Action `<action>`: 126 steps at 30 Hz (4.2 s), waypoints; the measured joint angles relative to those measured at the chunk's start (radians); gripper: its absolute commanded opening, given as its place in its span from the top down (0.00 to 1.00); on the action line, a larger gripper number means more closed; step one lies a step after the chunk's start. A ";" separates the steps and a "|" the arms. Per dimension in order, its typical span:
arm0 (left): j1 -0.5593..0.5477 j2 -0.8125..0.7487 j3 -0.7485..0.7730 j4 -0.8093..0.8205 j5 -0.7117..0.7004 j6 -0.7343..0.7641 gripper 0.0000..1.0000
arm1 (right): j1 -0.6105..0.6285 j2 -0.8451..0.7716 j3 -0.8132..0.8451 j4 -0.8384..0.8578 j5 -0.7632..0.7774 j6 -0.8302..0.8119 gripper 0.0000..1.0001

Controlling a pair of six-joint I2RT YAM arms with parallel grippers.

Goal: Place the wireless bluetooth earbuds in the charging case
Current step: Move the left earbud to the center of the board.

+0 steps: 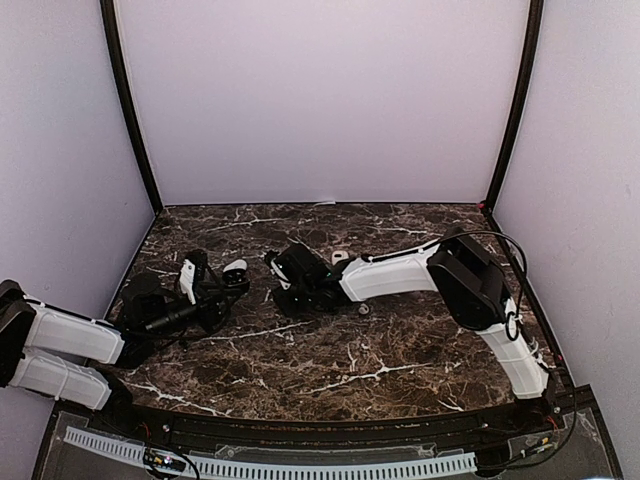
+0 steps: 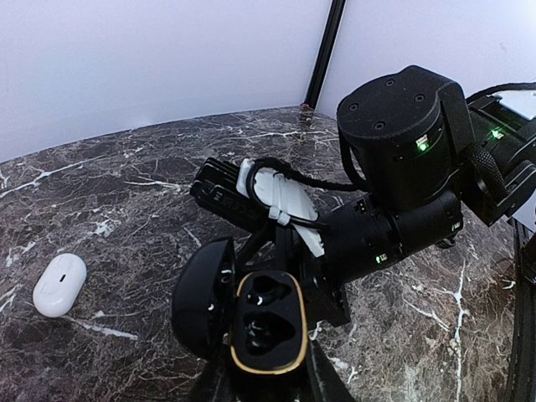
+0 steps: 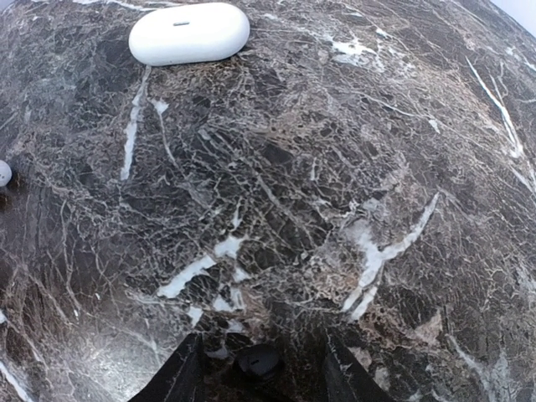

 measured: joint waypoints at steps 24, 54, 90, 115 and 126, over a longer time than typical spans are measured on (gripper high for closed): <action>0.000 0.000 0.000 0.000 0.008 0.000 0.86 | -0.003 -0.294 -0.457 0.096 -0.182 -0.039 0.77; 0.000 0.001 0.000 0.001 0.019 0.000 0.86 | -0.019 -0.048 -0.088 0.044 -0.098 -0.057 0.46; 0.000 -0.002 0.000 -0.003 0.010 0.007 0.86 | -0.021 -0.212 -0.345 0.118 -0.177 -0.079 0.92; 0.000 0.032 0.001 -0.004 0.056 0.008 0.86 | 0.166 -0.583 -0.814 0.078 -0.192 0.101 0.53; 0.000 0.043 0.003 -0.004 0.070 0.013 0.85 | 0.166 -0.685 -0.817 -0.053 -0.157 0.087 0.42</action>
